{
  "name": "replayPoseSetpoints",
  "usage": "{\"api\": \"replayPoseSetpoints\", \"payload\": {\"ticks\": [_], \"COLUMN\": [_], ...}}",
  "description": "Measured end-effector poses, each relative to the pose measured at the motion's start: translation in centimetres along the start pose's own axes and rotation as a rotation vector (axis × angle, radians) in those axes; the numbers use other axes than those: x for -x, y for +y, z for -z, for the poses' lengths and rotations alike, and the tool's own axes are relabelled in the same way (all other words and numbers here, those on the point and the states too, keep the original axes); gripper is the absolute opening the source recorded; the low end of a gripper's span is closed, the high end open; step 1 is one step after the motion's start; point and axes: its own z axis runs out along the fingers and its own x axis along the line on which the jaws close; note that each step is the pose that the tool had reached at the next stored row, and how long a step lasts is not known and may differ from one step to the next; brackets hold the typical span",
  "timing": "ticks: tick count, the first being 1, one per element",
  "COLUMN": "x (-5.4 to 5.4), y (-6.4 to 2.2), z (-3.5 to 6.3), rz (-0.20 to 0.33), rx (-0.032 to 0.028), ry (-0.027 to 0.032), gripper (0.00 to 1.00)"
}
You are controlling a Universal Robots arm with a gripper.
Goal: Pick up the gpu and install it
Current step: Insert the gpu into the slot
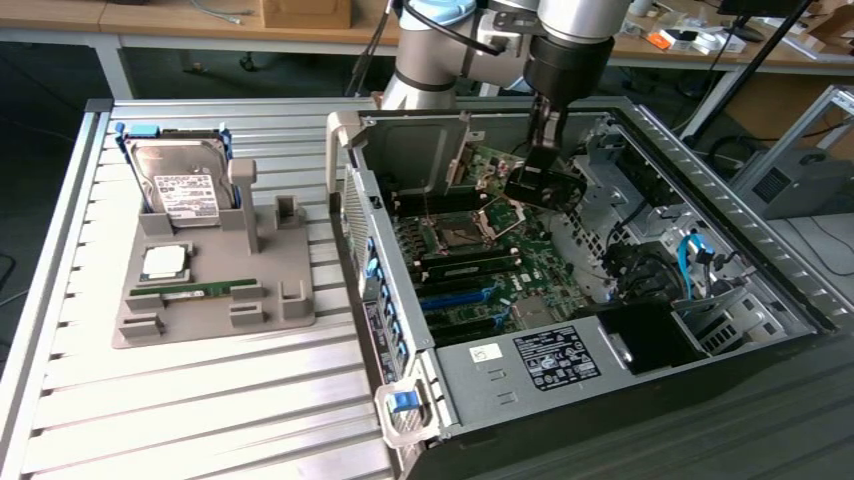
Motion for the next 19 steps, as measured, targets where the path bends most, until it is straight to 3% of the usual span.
{"api": "replayPoseSetpoints", "payload": {"ticks": [19], "x": [0.0], "y": [0.0], "z": [-0.05], "rz": [0.074], "rx": [0.0026], "ry": [-0.0077], "gripper": [0.27]}}
